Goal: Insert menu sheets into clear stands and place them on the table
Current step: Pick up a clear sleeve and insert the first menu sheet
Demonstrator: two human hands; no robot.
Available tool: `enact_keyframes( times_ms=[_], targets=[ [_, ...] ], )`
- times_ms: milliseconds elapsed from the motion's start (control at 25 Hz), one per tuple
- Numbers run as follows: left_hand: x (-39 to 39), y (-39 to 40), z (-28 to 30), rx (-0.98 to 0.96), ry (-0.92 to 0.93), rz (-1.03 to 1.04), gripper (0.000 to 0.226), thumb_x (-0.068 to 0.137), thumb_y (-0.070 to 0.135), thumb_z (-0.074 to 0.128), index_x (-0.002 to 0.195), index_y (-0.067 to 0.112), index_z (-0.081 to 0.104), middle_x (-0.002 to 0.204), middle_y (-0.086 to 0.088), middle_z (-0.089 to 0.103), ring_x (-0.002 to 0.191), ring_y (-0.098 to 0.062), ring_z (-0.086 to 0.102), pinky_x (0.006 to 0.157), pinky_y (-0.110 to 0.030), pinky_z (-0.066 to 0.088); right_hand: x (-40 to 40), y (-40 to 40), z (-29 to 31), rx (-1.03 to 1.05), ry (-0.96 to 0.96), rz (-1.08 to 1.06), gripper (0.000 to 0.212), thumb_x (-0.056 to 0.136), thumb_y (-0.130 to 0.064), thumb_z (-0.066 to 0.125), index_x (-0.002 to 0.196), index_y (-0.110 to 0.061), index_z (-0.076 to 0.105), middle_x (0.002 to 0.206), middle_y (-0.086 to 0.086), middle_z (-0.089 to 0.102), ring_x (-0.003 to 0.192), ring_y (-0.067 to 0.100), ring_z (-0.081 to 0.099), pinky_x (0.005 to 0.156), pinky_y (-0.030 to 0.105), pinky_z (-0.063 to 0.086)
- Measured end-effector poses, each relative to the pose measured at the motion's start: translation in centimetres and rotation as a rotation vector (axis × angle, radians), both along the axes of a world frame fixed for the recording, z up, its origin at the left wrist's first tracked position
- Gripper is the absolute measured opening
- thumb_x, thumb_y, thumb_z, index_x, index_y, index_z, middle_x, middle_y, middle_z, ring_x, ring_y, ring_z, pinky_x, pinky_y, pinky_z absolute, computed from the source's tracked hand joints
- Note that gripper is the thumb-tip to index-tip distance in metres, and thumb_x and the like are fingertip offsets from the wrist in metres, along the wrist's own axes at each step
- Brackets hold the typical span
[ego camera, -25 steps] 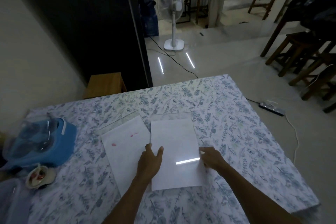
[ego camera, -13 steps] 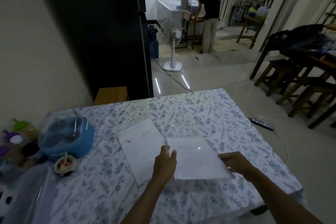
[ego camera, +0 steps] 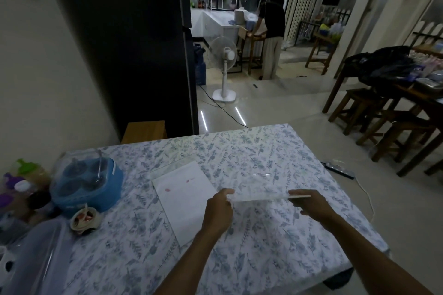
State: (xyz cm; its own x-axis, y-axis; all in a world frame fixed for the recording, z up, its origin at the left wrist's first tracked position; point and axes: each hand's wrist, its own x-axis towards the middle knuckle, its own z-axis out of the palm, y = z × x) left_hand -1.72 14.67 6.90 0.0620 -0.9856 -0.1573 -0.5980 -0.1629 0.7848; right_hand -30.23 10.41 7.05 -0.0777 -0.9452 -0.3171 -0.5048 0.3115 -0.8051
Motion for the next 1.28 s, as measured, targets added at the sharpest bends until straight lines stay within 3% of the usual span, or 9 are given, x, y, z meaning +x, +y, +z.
enact_keyframes(
  times_ms=[120,240,320,440,560,680,880,1200,1280],
  targets=[
    [-0.2,-1.9,-0.8,-0.088,-0.035,-0.005,0.026,0.093,0.007,0.063,0.11,0.021,0.076,0.109,0.001,0.075,0.1,-0.014,0.069,0.077,-0.015,0.047,0.3,-2.5,-0.9,-0.118,0.118,0.042,0.018,0.091,-0.013,0.066,0.107,-0.008,0.074,0.092,0.011,0.073,0.083,0.037,0.07,0.076,0.049,0.057],
    [-0.1,-5.2,0.3,-0.129,-0.062,0.066,0.017,0.097,0.024,0.06,0.092,0.025,0.076,0.089,0.004,0.075,0.082,-0.012,0.07,0.068,-0.023,0.051,0.3,-6.7,-0.6,-0.199,0.195,0.054,0.019,0.09,-0.031,0.067,0.099,-0.017,0.075,0.098,-0.001,0.073,0.08,0.015,0.069,0.074,0.042,0.06],
    [0.0,-8.1,1.6,-0.15,-0.145,0.109,0.022,0.1,0.032,0.053,0.094,0.022,0.071,0.087,0.002,0.072,0.078,-0.016,0.068,0.065,-0.028,0.05,0.1,-10.4,-0.5,-0.231,0.226,0.103,0.024,0.09,-0.041,0.065,0.091,-0.018,0.073,0.095,-0.006,0.072,0.083,0.01,0.067,0.07,0.033,0.057],
    [0.3,-12.6,2.4,-0.119,-0.217,0.182,0.02,0.098,0.035,0.057,0.106,0.022,0.069,0.097,-0.001,0.073,0.087,-0.023,0.069,0.066,-0.028,0.047,0.6,-15.4,-0.7,-0.271,0.229,0.167,0.021,0.091,-0.041,0.063,0.086,-0.021,0.068,0.092,-0.006,0.071,0.085,0.011,0.067,0.063,0.023,0.047],
    [0.8,-16.0,1.9,-0.069,-0.247,0.213,0.019,0.095,0.041,0.059,0.102,0.024,0.065,0.097,-0.001,0.073,0.085,-0.023,0.068,0.067,-0.033,0.053,1.3,-18.4,-1.3,-0.283,0.177,0.167,0.016,0.092,-0.039,0.062,0.09,-0.024,0.067,0.095,-0.006,0.071,0.082,0.008,0.066,0.064,0.026,0.05],
    [1.0,-18.1,1.4,-0.038,-0.252,0.23,0.018,0.093,0.041,0.063,0.09,0.024,0.058,0.091,0.001,0.07,0.077,-0.018,0.064,0.059,-0.03,0.045,1.3,-20.0,-2.8,-0.296,0.124,0.174,0.016,0.092,-0.042,0.061,0.085,-0.028,0.065,0.094,-0.009,0.073,0.082,0.003,0.067,0.068,0.033,0.057],
    [1.0,-19.6,-0.4,-0.04,-0.26,0.297,0.032,0.09,0.046,0.066,0.086,0.017,0.053,0.084,0.005,0.065,0.075,-0.019,0.063,0.061,-0.037,0.05,1.8,-21.0,-4.6,-0.299,0.04,0.146,0.014,0.093,-0.042,0.061,0.091,-0.029,0.065,0.094,-0.011,0.072,0.084,0.009,0.069,0.07,0.042,0.06],
    [0.6,-19.6,-2.5,-0.024,-0.192,0.325,0.033,0.09,0.048,0.065,0.081,0.019,0.052,0.082,0.007,0.059,0.072,-0.016,0.058,0.054,-0.03,0.04,2.6,-20.7,-5.5,-0.294,0.048,0.112,0.017,0.094,-0.041,0.058,0.094,-0.025,0.064,0.096,-0.006,0.069,0.084,0.007,0.066,0.067,0.038,0.059],
    [0.2,-19.1,-3.2,-0.019,-0.151,0.329,0.039,0.091,0.055,0.059,0.075,0.021,0.047,0.082,0.004,0.059,0.071,-0.017,0.06,0.055,-0.033,0.046,2.7,-20.2,-5.5,-0.295,0.05,0.101,0.021,0.095,-0.043,0.056,0.095,-0.023,0.063,0.096,-0.006,0.068,0.085,0.006,0.065,0.065,0.04,0.06]
  ],
)
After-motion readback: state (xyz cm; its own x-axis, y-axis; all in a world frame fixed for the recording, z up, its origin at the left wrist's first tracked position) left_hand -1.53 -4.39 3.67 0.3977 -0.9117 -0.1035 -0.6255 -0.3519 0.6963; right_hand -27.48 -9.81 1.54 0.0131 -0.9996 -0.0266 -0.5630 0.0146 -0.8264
